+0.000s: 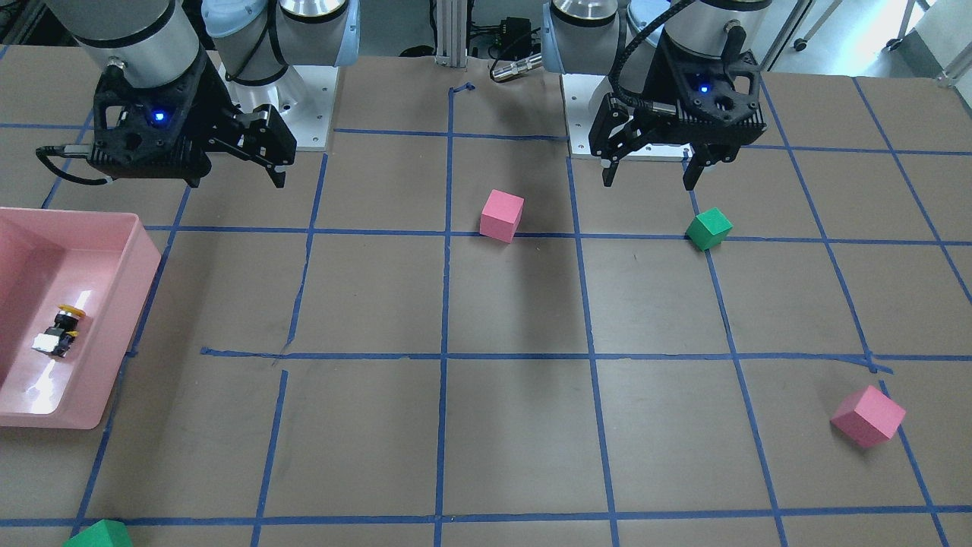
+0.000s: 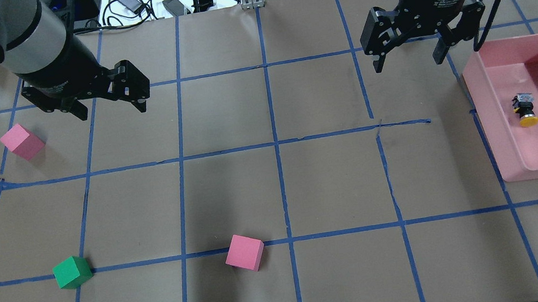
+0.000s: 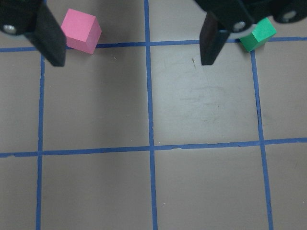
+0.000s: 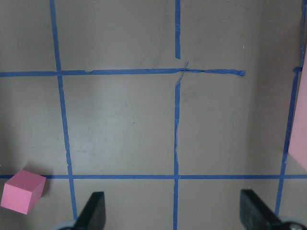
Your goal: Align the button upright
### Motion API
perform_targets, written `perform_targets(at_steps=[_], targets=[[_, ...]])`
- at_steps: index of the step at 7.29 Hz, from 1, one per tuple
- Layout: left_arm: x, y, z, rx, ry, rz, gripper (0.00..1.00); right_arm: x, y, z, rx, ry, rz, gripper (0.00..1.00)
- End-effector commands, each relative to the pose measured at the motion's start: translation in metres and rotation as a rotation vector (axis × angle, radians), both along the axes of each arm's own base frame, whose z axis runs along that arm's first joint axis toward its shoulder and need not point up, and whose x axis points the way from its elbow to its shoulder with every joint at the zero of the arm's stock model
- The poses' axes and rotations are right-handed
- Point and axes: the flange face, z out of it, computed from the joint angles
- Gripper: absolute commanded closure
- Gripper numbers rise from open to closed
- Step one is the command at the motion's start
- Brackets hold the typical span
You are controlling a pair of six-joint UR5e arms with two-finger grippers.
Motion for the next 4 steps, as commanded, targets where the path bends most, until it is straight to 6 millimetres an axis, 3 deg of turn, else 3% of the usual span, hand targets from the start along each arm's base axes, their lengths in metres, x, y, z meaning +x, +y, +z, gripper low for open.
perform_targets(at_steps=[1,4], targets=[[-0.0001,0.0000,0.0000,0.000,0.001,0.000,0.00,-0.0009,0.0008,-0.0015,0.008,0.000,-0.002,0.00],[-0.0001,0.0000,0.0000,0.000,0.001,0.000,0.00,-0.0052,0.0005,-0.0013,0.005,0.043,0.002,0.00]])
